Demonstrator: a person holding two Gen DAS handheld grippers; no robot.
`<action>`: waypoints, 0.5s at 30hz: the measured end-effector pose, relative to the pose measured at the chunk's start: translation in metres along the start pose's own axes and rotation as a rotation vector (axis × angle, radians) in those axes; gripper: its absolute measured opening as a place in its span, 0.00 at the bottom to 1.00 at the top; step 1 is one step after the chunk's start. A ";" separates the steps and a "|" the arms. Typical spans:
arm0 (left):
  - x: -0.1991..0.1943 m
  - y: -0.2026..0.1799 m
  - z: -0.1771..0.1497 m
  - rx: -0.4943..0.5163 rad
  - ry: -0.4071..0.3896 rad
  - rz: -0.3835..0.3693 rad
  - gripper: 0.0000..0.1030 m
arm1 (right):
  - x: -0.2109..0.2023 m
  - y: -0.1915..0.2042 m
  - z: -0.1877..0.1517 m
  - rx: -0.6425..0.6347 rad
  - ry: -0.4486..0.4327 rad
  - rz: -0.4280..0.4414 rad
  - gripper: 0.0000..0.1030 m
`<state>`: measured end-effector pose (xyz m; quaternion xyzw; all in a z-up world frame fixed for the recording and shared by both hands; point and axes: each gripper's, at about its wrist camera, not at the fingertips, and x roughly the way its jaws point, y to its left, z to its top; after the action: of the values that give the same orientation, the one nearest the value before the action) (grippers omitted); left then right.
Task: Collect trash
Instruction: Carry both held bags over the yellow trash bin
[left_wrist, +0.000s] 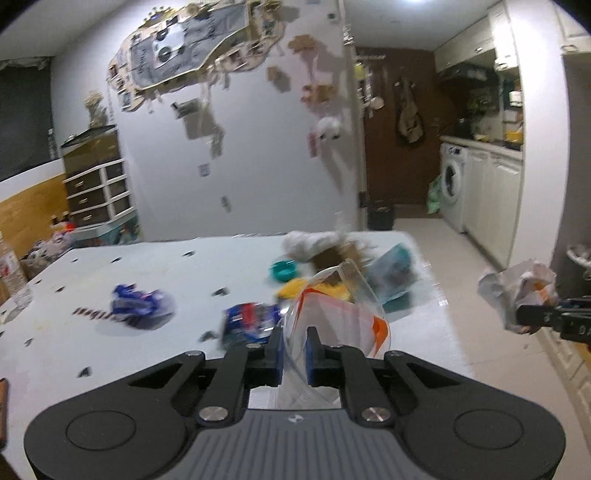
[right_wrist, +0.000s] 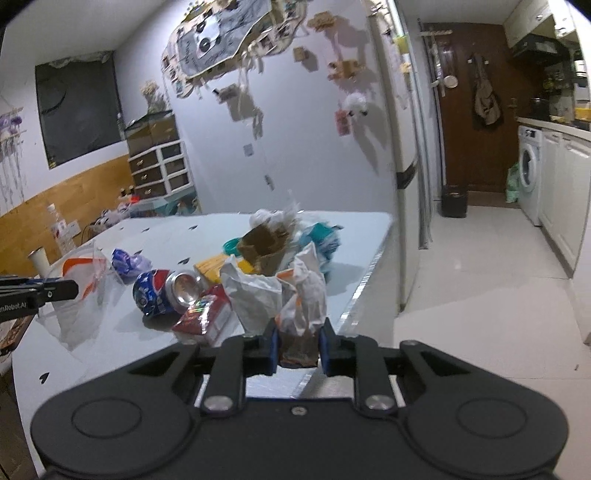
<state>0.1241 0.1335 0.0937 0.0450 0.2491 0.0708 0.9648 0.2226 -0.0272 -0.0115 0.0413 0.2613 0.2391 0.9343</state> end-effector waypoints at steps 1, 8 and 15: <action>-0.002 -0.010 0.001 -0.001 -0.008 -0.016 0.12 | -0.006 -0.004 0.001 0.003 -0.005 -0.009 0.21; -0.004 -0.074 0.005 0.000 -0.036 -0.121 0.12 | -0.049 -0.042 0.001 0.031 -0.049 -0.090 0.21; 0.006 -0.134 0.013 0.006 -0.046 -0.214 0.12 | -0.079 -0.083 0.000 0.058 -0.079 -0.177 0.21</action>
<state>0.1511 0.0019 0.0861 0.0226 0.2306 -0.0344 0.9722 0.1991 -0.1369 0.0091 0.0546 0.2339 0.1462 0.9597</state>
